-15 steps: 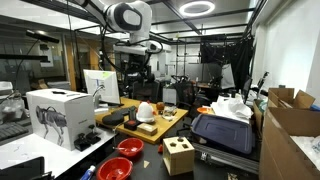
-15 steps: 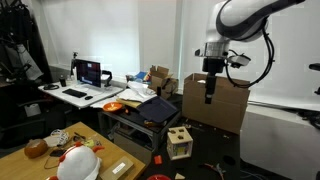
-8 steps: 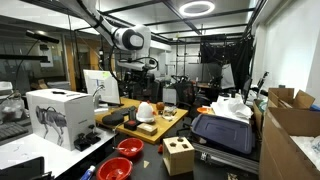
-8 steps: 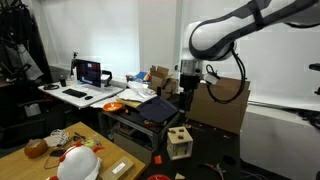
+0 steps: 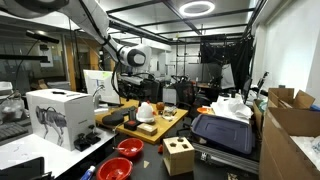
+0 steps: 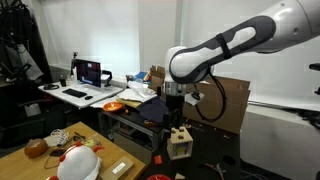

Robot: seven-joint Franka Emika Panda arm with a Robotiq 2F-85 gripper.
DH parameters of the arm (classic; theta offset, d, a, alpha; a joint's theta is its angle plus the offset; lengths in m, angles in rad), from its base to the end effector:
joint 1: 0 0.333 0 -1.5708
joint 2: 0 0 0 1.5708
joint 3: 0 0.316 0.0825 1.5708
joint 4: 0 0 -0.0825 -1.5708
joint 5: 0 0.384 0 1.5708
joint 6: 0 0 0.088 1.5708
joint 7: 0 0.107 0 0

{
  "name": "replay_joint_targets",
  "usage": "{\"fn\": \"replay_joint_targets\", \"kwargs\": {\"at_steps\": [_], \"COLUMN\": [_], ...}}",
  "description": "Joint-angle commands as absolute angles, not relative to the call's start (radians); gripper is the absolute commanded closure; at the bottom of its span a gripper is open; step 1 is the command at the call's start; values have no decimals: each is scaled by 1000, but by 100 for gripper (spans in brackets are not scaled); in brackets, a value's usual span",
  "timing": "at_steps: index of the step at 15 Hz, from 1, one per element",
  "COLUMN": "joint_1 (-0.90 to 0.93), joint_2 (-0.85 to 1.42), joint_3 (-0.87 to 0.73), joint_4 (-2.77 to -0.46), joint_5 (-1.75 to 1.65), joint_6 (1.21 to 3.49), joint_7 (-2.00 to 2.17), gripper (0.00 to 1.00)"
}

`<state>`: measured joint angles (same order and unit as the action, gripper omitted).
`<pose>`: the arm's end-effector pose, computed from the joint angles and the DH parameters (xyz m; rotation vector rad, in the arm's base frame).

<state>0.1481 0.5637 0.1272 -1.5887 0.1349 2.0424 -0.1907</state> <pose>0.6563 0.1816 0.3015 -2.9021 -0.5614 0.1698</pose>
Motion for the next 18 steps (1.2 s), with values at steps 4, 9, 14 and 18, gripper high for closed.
{"fn": "replay_joint_targets", "kwargs": {"at_steps": [4, 9, 14, 18], "joint_1": [202, 231, 249, 255], "joint_2": [677, 762, 829, 920], "joint_3": [125, 129, 124, 115], "joint_4": [-1460, -1352, -1294, -1184], "joint_5": [117, 129, 144, 151], "joint_6": [2007, 1949, 1887, 1826], "joint_7": [13, 107, 208, 291], "gripper": [0, 0, 0, 0]}}
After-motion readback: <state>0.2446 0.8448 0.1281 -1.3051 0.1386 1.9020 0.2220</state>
